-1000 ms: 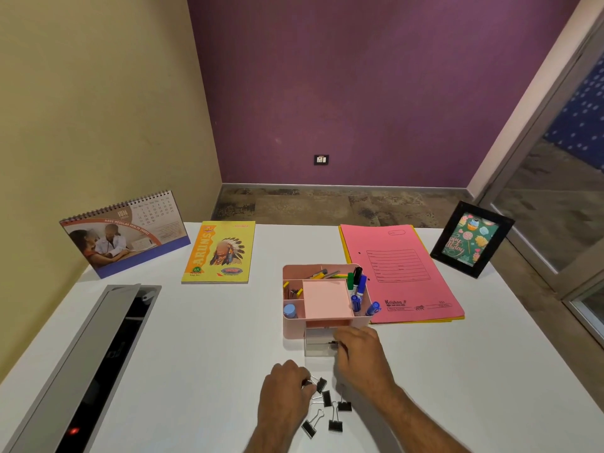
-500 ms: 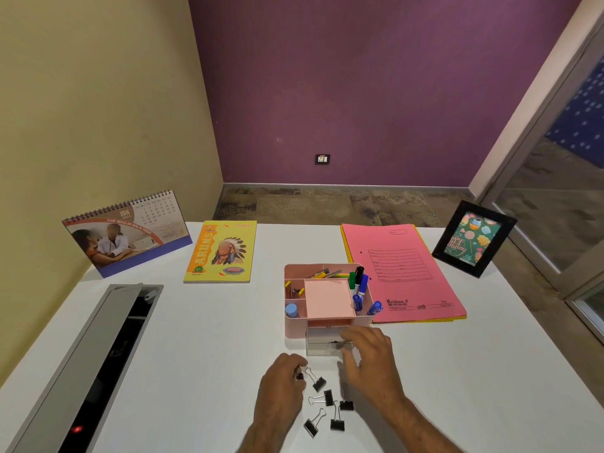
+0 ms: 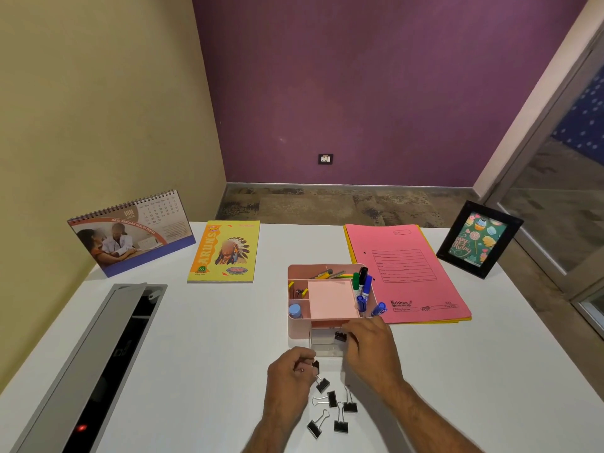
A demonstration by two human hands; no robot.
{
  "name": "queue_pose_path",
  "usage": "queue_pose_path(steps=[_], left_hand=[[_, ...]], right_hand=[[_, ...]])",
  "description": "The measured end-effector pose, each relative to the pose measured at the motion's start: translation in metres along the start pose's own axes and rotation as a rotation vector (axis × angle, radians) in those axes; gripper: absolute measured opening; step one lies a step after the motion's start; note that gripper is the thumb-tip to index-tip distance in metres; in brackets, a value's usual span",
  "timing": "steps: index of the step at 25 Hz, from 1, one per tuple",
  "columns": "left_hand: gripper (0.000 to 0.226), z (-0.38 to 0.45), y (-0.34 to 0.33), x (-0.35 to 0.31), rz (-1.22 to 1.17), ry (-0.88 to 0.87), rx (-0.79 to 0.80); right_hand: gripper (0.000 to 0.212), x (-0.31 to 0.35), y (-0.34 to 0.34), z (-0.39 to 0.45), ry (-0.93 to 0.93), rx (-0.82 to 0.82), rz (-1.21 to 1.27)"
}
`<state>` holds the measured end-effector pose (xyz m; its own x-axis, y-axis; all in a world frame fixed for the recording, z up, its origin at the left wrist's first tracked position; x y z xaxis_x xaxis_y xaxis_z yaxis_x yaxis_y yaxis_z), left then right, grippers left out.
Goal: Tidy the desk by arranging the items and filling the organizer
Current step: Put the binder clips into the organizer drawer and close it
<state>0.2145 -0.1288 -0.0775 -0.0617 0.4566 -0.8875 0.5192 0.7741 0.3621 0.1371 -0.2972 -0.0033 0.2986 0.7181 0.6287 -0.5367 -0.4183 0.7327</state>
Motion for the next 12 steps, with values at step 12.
queue_pose_path(steps=[12], left_hand=[[0.04, -0.008, -0.011, -0.024, -0.091, -0.155, 0.053]], right_hand=[[0.039, 0.001, -0.004, -0.04, -0.218, 0.014, 0.61]])
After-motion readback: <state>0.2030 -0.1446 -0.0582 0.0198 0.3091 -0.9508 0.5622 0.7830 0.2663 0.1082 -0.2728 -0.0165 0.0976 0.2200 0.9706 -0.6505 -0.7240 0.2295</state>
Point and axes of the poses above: each hand's wrist, its own z-axis towards the middle knuckle, its own y-axis out of the back of the hand, x = y × z, the point moved 8 cm from there along z, towards the middle knuckle, and after that the axes turned 13 degrees about z, right-handed, at the moved point
